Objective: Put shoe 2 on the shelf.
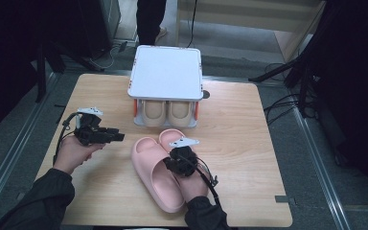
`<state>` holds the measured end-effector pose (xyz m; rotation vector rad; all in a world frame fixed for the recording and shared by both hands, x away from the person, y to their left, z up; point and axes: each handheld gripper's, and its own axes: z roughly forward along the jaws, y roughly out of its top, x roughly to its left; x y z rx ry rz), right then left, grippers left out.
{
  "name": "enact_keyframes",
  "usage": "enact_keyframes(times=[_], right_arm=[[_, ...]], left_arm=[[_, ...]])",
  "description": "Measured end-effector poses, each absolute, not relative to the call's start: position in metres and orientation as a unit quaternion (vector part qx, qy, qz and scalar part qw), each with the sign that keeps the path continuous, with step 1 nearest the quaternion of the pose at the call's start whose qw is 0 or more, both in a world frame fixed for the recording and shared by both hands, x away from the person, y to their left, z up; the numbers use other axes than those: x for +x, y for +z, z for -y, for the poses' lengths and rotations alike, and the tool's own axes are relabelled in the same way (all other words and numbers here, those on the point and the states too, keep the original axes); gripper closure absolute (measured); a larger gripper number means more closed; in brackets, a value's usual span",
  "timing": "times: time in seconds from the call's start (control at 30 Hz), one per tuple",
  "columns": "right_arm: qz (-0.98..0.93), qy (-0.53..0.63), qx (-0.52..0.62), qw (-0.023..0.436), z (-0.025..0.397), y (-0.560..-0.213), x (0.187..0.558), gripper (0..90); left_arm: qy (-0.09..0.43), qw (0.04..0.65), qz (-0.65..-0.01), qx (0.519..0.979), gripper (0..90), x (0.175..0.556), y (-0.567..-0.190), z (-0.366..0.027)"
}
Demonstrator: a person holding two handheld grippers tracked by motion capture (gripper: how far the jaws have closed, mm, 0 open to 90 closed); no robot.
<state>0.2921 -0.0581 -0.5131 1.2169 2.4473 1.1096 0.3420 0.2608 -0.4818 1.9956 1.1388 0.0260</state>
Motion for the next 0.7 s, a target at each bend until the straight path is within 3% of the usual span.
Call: enact_keyframes(times=[0.33,0.7], right_arm=[[-0.865,0.393,0.307,0.065,0.069,-0.5,0.297,73.8],[-0.896,0.394,0.202,-0.021,0.072,-0.478,0.317,73.4]], left_arm=[[0.011,0.412,-0.456,0.789,54.6,0.342,-0.481,-0.267],[0.013,0.406,-0.457,0.791,54.3,0.338,-0.48,-0.271]])
